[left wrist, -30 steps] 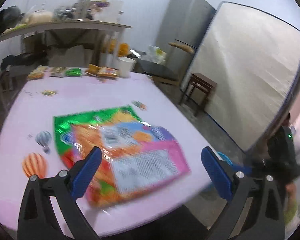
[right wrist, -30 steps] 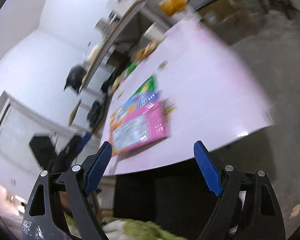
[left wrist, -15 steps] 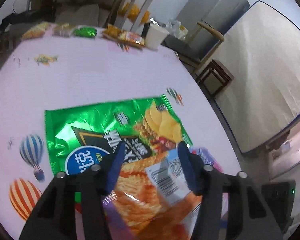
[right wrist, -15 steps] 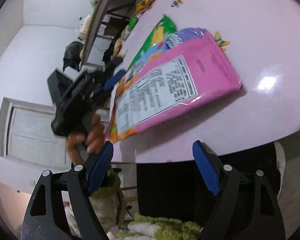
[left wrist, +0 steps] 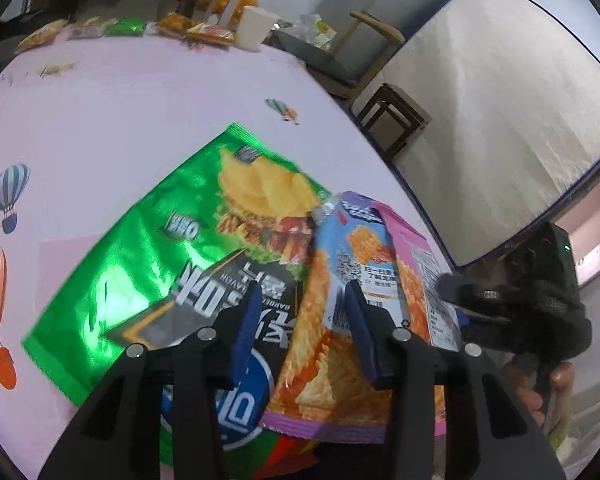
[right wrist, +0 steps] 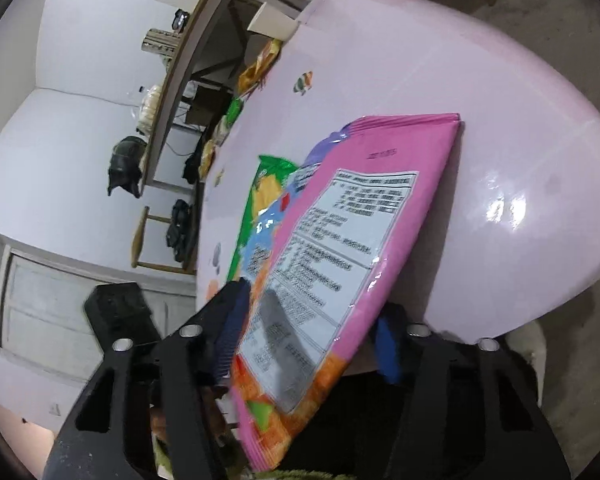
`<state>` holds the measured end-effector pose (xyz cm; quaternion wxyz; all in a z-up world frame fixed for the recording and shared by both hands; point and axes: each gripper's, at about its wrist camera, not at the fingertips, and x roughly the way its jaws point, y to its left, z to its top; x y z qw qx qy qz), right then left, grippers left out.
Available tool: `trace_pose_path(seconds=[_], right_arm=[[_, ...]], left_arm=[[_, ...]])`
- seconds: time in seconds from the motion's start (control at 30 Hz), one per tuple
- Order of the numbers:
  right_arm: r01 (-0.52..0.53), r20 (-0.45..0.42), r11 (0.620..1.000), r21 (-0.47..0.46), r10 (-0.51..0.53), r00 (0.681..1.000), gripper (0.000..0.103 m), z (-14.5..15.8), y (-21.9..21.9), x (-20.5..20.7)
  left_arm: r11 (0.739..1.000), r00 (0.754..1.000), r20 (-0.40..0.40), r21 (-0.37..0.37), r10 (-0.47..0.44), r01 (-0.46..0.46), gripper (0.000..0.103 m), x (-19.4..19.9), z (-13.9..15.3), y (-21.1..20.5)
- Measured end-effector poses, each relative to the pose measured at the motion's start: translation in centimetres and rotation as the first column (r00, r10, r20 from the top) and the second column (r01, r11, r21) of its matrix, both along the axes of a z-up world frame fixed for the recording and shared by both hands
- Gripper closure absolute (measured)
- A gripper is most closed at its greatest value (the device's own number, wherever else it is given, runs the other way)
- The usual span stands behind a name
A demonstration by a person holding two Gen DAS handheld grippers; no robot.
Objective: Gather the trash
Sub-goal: 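Grasp the pink snack bag with the right gripper while the left gripper grasps the green chip bag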
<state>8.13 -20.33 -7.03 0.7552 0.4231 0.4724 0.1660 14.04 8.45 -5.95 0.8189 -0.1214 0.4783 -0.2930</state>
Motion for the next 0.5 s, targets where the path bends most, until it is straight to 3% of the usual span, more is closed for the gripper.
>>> trace_pose_path(seconds=[0.17,0.3,0.4,0.5], right_arm=[[0.004,0.018,1.000,0.014,-0.005,1.000,0.085,0.0,0.0,0.4],[-0.012,0.032,1.000,0.003,0.012,0.999,0.089,0.3,-0.3,0.4],[-0.033,0.035,0.999,-0.037,0.034,0.999,0.091,0.4,0.0,0.5],[-0.049,0.029,0.996,-0.074,0.052,0.998,0.093,0.4,0.5,0.7]], left_arm=[[0.999,0.994,0.095,0.021,0.046,-0.049,0.059,-0.3,2.3,1.4],[0.975,0.975,0.179,0.152,0.133,-0.161,0.044,-0.1,3.0,3.5],[0.943,0.969,0.154,0.244,0.194,-0.228,0.044,1.0,2.0,5.1],[0.943,0.972,0.069,0.235,0.224,-0.234,0.044,2.0,0.8,6.6]])
